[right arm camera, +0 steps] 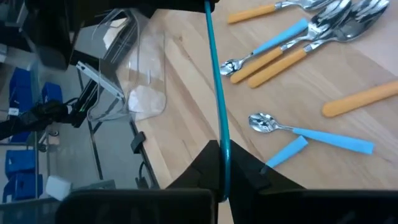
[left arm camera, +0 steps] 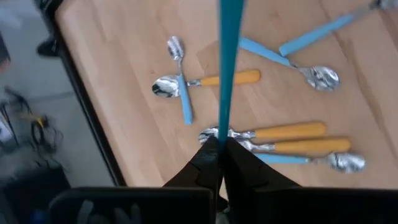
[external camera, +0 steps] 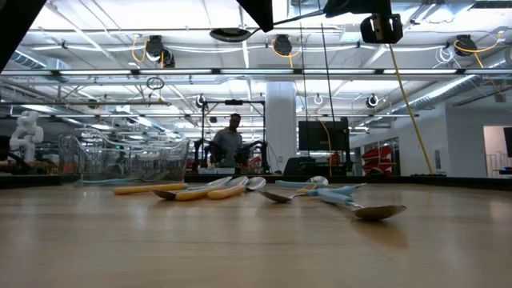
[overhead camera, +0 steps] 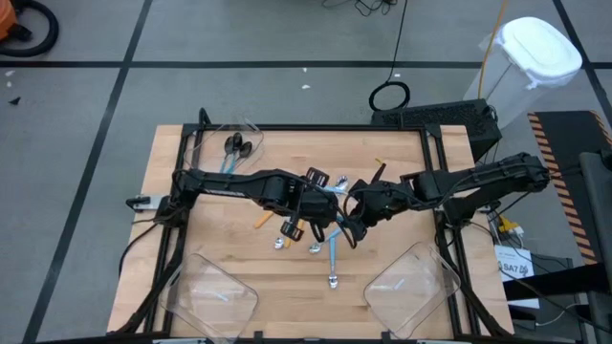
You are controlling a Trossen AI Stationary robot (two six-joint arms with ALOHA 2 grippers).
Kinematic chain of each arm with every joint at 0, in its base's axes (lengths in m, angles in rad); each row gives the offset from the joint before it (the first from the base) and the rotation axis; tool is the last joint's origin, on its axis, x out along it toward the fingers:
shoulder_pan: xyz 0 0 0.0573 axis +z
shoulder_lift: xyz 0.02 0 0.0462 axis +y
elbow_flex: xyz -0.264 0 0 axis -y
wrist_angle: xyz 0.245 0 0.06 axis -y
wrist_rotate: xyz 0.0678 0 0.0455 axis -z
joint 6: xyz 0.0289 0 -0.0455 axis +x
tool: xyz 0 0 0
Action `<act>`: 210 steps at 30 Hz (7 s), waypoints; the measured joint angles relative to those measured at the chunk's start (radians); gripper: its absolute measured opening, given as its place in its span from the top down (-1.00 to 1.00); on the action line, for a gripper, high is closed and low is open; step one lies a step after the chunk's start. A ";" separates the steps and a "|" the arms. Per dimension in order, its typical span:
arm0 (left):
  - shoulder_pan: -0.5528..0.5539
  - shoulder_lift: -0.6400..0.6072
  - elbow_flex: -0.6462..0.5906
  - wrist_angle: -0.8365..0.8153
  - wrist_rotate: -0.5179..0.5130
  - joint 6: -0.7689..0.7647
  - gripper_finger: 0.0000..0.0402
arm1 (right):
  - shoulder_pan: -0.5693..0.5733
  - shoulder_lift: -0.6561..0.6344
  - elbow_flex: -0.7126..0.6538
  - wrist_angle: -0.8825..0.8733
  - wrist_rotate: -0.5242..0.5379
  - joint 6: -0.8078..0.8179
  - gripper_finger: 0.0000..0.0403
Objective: Sort silverware by color (type)
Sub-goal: Put the blue spoon into the top left transparent bin
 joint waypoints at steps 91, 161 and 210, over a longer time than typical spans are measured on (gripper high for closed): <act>0.073 -0.228 -0.001 1.116 -0.285 -0.791 0.37 | -0.002 -0.085 0.357 0.243 0.683 -0.837 0.99; 0.419 -0.348 0.000 0.184 -0.033 -0.898 0.94 | -0.048 -0.238 0.357 -0.292 0.530 -0.775 0.53; 0.882 -0.225 -0.038 -0.144 0.329 -0.669 0.94 | -0.045 -0.298 0.357 -0.754 0.001 -0.758 1.00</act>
